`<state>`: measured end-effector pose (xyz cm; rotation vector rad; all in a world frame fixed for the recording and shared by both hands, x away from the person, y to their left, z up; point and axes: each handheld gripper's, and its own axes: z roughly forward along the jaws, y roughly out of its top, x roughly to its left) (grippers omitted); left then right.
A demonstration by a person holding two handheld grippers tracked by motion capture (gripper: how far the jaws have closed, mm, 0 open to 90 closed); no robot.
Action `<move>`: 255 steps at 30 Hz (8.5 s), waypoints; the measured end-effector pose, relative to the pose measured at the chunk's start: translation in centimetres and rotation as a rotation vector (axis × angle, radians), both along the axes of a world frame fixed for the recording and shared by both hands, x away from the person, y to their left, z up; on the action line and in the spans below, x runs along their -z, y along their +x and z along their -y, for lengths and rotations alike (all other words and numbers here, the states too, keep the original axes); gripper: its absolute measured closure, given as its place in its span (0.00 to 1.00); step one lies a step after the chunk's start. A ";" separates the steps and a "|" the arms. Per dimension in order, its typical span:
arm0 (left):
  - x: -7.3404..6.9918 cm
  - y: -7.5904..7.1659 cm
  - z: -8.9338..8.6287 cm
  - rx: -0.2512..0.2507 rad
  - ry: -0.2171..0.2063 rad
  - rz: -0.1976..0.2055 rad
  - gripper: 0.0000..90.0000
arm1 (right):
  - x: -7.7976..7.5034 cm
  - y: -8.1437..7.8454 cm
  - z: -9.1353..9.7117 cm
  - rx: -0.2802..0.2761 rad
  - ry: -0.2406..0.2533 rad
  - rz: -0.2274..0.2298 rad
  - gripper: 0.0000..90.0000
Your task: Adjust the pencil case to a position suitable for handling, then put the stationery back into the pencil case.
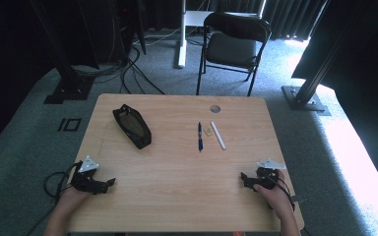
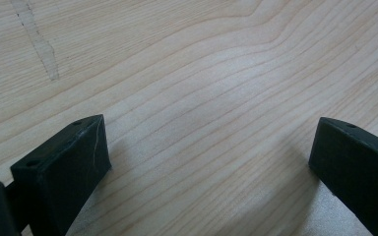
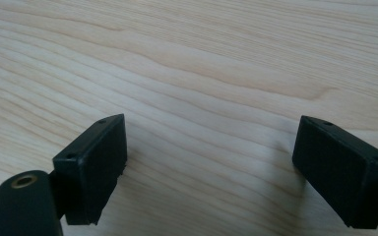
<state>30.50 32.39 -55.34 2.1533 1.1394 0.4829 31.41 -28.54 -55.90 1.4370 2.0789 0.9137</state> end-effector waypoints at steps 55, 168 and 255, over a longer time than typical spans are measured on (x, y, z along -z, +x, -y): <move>0.0 0.0 0.0 -0.001 -0.001 -0.001 0.02 | -4.1 6.9 -21.5 -0.397 0.091 0.145 0.15; 0.0 0.0 -0.1 -0.035 -0.004 0.001 0.02 | -4.3 0.3 -19.3 -0.473 0.093 0.063 0.81; 0.0 0.0 -0.2 -0.045 -0.005 0.000 0.02 | -2.4 10.8 -5.8 -0.068 0.124 0.069 0.66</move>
